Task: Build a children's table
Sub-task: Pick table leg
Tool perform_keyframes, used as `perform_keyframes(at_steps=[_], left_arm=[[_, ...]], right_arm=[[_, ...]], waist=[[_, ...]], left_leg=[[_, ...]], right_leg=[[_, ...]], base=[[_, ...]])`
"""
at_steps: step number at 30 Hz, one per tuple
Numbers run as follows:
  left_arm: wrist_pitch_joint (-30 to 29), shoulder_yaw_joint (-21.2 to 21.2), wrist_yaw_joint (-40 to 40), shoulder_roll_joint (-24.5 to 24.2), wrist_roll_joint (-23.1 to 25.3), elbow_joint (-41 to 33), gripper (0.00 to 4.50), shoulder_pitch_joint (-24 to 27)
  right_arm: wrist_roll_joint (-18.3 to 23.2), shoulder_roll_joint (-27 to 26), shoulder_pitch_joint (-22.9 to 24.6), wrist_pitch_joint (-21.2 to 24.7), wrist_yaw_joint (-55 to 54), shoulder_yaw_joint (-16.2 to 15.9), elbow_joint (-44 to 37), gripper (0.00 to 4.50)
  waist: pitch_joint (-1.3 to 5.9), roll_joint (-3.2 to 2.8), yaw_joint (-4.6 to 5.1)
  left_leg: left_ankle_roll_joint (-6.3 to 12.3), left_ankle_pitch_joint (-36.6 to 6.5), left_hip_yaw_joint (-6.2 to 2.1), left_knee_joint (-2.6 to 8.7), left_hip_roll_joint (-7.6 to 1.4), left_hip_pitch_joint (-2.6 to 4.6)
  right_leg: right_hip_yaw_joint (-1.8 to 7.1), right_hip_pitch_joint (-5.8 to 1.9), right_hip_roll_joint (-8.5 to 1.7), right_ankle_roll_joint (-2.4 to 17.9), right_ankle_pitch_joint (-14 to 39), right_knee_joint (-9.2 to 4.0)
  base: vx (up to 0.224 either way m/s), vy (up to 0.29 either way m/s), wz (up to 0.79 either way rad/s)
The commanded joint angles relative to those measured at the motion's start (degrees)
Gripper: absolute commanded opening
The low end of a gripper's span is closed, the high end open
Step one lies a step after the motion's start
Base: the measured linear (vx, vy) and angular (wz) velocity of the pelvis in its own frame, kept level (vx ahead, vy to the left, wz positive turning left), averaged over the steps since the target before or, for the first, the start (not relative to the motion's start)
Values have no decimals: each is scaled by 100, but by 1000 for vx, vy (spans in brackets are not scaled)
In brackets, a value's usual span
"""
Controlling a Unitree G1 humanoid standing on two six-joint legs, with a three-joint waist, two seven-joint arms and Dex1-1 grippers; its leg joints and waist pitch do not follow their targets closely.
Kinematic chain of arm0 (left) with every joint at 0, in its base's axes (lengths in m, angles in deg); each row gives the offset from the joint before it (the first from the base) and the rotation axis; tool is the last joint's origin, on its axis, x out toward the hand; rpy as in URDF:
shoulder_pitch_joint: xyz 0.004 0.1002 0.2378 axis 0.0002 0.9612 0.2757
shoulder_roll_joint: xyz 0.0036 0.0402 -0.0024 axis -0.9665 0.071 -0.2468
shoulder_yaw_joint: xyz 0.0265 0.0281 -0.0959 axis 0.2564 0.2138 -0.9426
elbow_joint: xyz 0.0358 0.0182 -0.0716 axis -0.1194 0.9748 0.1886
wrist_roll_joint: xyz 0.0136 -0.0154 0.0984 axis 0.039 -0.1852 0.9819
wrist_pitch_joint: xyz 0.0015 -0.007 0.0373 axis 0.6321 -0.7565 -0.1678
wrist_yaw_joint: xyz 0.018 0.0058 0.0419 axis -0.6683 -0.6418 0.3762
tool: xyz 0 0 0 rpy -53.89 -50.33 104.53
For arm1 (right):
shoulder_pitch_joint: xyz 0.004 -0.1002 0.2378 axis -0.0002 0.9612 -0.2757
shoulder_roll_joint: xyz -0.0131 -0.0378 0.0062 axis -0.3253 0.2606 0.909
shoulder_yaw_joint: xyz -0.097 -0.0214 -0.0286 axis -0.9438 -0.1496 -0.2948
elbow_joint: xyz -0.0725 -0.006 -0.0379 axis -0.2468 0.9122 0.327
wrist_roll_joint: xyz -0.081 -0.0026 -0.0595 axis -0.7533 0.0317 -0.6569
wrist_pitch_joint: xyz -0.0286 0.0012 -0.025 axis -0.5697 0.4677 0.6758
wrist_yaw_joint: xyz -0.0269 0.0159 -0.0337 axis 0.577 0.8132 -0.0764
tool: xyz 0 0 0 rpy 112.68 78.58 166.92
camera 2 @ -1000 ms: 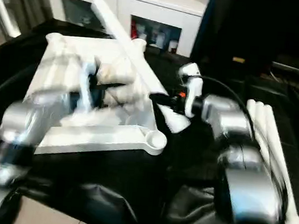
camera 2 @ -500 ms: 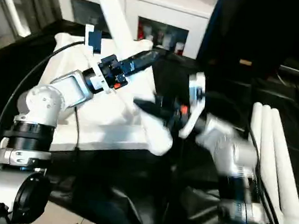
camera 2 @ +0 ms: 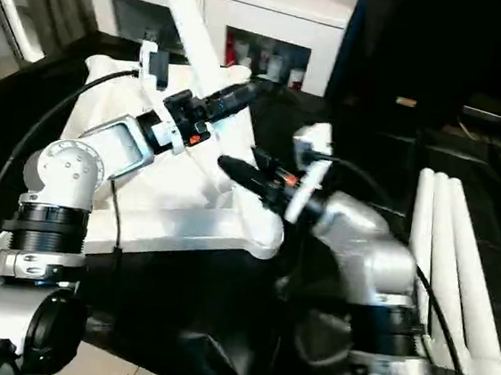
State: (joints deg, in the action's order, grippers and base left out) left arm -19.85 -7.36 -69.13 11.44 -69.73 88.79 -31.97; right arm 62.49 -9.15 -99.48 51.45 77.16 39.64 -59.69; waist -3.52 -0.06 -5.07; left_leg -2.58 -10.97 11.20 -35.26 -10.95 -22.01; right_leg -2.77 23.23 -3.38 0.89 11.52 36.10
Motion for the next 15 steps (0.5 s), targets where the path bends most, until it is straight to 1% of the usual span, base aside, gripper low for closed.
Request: perform_keyframes(at_steps=[1,3,4,5,7,8,9,10,11,14,15], left_arm=[[68,31,260,79,78,-150,371,-29],[105,39,334,98,94,-154,366,-32],[151,43,395,117,118,-146,353,-36],[186,31,443,142,133,-144,328,-40],[204,17,477,170,127,-162,324,-36],[209,15,488,178,121,-173,322,-34],[209,15,488,178,121,-173,300,-34],[228,5,543,183,132,-164,300,-42],[271,14,621,176,149,-139,282,-46],[331,6,701,177,165,-86,278,-54],[324,11,695,174,162,-90,260,-49]], right_arm=[[-163,-114,85,-227,-322,-134,-218,182],[-232,-165,103,-293,-425,-164,-216,182],[-318,-200,119,-362,-514,-201,-216,182],[-407,-236,140,-422,-588,-251,-220,182],[-487,-261,171,-481,-655,-305,-238,182],[-520,-267,184,-509,-684,-329,-250,182],[-520,-267,184,-509,-684,-329,-250,182],[-532,-278,200,-516,-714,-344,-271,182],[-554,-286,232,-541,-813,-380,-310,182],[-608,-283,256,-583,-875,-410,-332,182],[-610,-285,266,-584,-877,-414,-343,182]], waist=[[432,-9,2],[428,-16,7],[426,-10,11],[416,-18,16],[412,-22,19],[413,-25,15],[415,-22,22],[415,-26,23],[415,-34,29],[415,-34,31],[415,-39,31]], left_leg=[[95,-435,-134,388,-203,103],[90,-472,-132,391,-208,106],[86,-496,-130,391,-204,104],[52,-576,-133,403,-207,105],[26,-643,-133,406,-209,109],[14,-632,-137,409,-208,108],[9,-631,-139,411,-209,108],[11,-625,-139,410,-207,106],[17,-619,-139,408,-203,104],[20,-627,-139,408,-205,103],[19,-626,-138,407,-202,106]], right_leg=[[255,-335,-440,1225,325,-415],[256,-326,-437,1246,300,-424],[255,-326,-432,1243,319,-428],[260,-327,-436,1215,430,-441],[263,-327,-434,1174,508,-450],[262,-329,-435,1165,507,-449],[265,-330,-434,1158,458,-442],[264,-331,-429,1163,430,-439],[266,-331,-425,1166,383,-444],[267,-333,-425,1160,351,-437],[265,-333,-423,1161,342,-437]], base=[[0,0,0],[0,0,0],[0,0,0],[0,0,0],[0,0,0],[0,0,0],[0,0,0],[0,0,0],[0,0,0],[0,0,0],[0,0,0]])
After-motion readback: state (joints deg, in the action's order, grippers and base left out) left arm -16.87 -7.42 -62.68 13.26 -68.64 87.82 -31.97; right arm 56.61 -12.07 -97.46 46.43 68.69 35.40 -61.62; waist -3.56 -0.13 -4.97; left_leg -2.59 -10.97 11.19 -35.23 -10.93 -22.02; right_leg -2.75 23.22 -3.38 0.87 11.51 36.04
